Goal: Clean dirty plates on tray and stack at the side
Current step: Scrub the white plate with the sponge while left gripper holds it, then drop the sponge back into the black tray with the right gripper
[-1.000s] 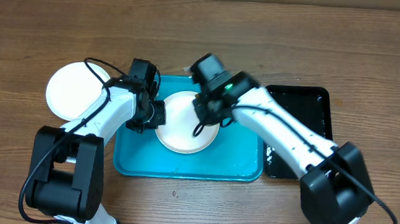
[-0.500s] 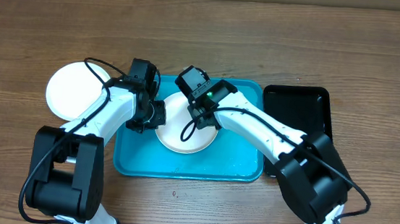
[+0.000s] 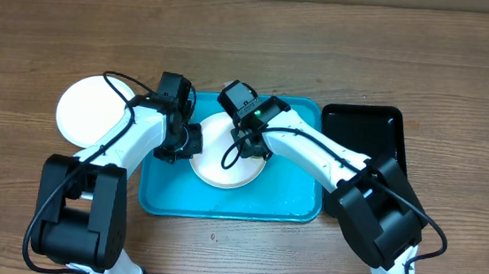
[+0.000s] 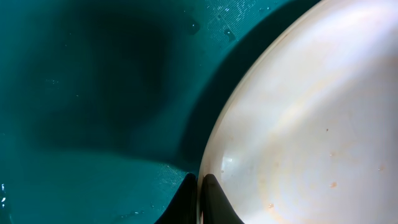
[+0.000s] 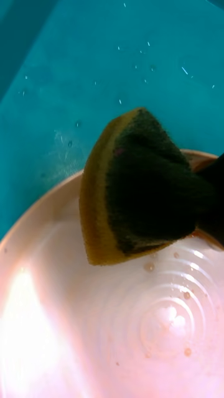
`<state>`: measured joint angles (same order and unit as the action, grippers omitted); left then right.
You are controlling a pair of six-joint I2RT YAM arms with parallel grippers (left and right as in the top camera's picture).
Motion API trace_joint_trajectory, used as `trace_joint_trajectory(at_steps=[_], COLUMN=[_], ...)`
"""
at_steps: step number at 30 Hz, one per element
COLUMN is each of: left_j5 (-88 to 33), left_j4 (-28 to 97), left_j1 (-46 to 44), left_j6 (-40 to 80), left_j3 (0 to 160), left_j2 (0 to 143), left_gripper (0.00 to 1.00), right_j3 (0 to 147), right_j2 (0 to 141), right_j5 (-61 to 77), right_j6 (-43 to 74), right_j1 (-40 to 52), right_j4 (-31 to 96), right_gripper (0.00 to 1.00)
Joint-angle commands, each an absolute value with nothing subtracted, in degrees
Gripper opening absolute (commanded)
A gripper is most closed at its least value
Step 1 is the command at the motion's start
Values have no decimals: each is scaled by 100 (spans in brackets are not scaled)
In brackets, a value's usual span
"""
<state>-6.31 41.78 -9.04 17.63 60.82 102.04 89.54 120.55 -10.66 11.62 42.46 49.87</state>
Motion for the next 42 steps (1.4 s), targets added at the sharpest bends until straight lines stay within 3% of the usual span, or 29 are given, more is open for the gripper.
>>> trace_joint_trajectory(at_steps=[1, 14, 27, 32, 38, 42], left_j5=[-602, -600, -600, -596, -596, -596], left_j4=[4217, 4283, 4281, 4276, 4274, 4259], left_j1=[-958, -958, -958, -956, -956, -956], left_j6=[1780, 1778, 1778, 1776, 1776, 1778], left_j3=[6123, 6123, 6123, 6123, 6123, 6123], left_j2=[10243, 10243, 10243, 10243, 10243, 10243], left_gripper=[4, 4, 5, 6, 12, 19], right_j3=[9006, 9006, 9026, 9657, 10860, 11319], right_j2=[12103, 12521, 12516, 12470, 12359, 12333], right_j5=[-974, -287, 2471, 3406, 3682, 2862], right_j6=[1225, 1225, 1221, 1186, 537, 270], right_j1=[4158, 4139, 4128, 3673, 2770, 2104], right_j4=[4950, 4904, 4464, 4635, 6252, 7719], right_gripper=[4, 4, 4, 4, 4, 4])
